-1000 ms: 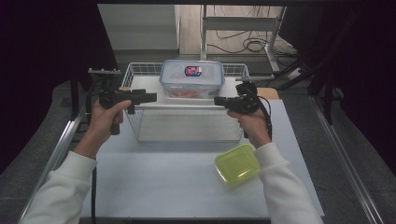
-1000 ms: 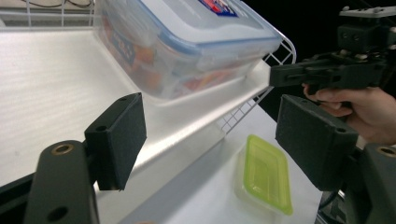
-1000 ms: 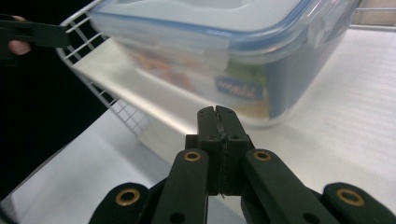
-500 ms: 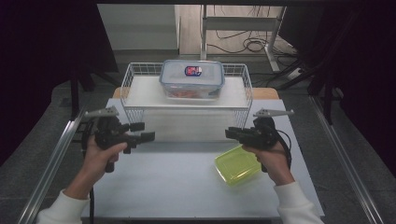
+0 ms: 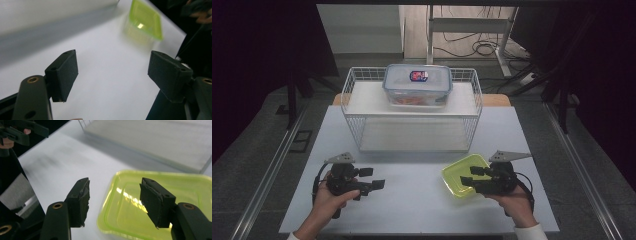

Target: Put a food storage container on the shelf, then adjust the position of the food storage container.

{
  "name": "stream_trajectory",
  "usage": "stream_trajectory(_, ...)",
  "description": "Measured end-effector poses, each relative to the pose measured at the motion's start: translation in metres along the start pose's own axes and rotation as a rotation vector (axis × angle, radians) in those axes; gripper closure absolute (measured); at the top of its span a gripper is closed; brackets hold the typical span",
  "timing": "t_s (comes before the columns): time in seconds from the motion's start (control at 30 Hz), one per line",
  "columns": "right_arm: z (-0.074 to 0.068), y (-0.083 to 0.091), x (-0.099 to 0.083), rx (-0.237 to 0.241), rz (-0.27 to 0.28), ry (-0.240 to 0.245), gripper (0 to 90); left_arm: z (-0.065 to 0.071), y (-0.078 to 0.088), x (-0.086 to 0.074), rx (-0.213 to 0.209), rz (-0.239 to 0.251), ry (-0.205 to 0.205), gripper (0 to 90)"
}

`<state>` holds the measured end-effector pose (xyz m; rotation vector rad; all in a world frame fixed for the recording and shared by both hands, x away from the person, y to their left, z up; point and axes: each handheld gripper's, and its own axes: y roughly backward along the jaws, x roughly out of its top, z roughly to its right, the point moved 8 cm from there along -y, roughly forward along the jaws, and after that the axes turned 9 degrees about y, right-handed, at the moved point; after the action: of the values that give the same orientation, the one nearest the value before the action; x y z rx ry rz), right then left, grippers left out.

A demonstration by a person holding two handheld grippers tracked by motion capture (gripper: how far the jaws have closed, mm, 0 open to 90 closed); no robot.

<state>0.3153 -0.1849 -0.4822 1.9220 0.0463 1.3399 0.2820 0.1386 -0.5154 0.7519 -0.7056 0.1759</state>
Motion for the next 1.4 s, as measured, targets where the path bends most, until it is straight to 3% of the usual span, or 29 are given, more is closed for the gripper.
stream_trajectory(0.03,-0.002,-0.001,-0.006,-0.004,-0.016,0.004,40.0,-0.003,-0.003,-0.008,0.03,-0.027,-0.01,24.1)
stream_trajectory(0.17,-0.006,-0.002,-0.013,-0.001,-0.032,0.012,39.9,-0.006,-0.01,-0.021,0.034,-0.073,-0.01,24.5)
stream_trajectory(0.23,-0.008,-0.003,-0.019,-0.023,-0.052,0.03,39.9,-0.01,-0.013,-0.027,0.074,-0.092,-0.032,24.5)
stream_trajectory(0.53,-0.009,0.003,-0.03,-0.017,-0.096,0.032,42.1,-0.015,-0.012,-0.03,0.096,-0.08,-0.046,24.0)
stream_trajectory(0.63,-0.01,0.009,-0.033,-0.028,-0.106,0.041,44.9,-0.013,-0.013,-0.03,0.078,-0.082,-0.062,23.5)
stream_trajectory(0.7,-0.011,0.014,-0.038,-0.038,-0.117,0.052,48.7,-0.012,-0.014,-0.03,0.068,-0.084,-0.071,23.0)
stream_trajectory(0.77,-0.014,0.022,-0.045,-0.046,-0.133,0.074,60.6,-0.011,-0.015,-0.031,0.062,-0.093,-0.079,22.7)
stream_trajectory(0.9,-0.025,0.027,-0.063,-0.023,-0.205,0.126,76.1,-0.011,-0.016,-0.032,0.061,-0.095,-0.082,22.5)
stream_trajectory(0.93,-0.025,0.027,-0.063,-0.023,-0.205,0.126,76.1,-0.011,-0.016,-0.032,0.061,-0.095,-0.082,22.6)
stream_trajectory(0.97,-0.031,0.023,-0.072,0.003,-0.235,0.139,83.7,-0.012,-0.015,-0.031,0.077,-0.084,-0.075,22.9)
stream_trajectory(1.07,-0.034,0.016,-0.082,0.014,-0.282,0.158,88.9,-0.013,-0.015,-0.031,0.077,-0.08,-0.073,23.1)
stream_trajectory(1.13,-0.035,0.007,-0.089,0.017,-0.324,0.175,89.0,-0.013,-0.015,-0.031,0.083,-0.082,-0.076,23.0)
stream_trajectory(1.23,-0.037,0.0,-0.09,0.03,-0.334,0.189,89.0,-0.014,-0.017,-0.031,0.085,-0.088,-0.077,23.0)
stream_trajectory(1.3,-0.038,-0.011,-0.09,0.025,-0.363,0.232,89.0,-0.014,-0.018,-0.031,0.086,-0.09,-0.076,22.9)
stream_trajectory(1.4,-0.036,-0.015,-0.082,0.01,-0.356,0.243,89.0,-0.014,-0.018,-0.032,0.088,-0.092,-0.081,22.7)
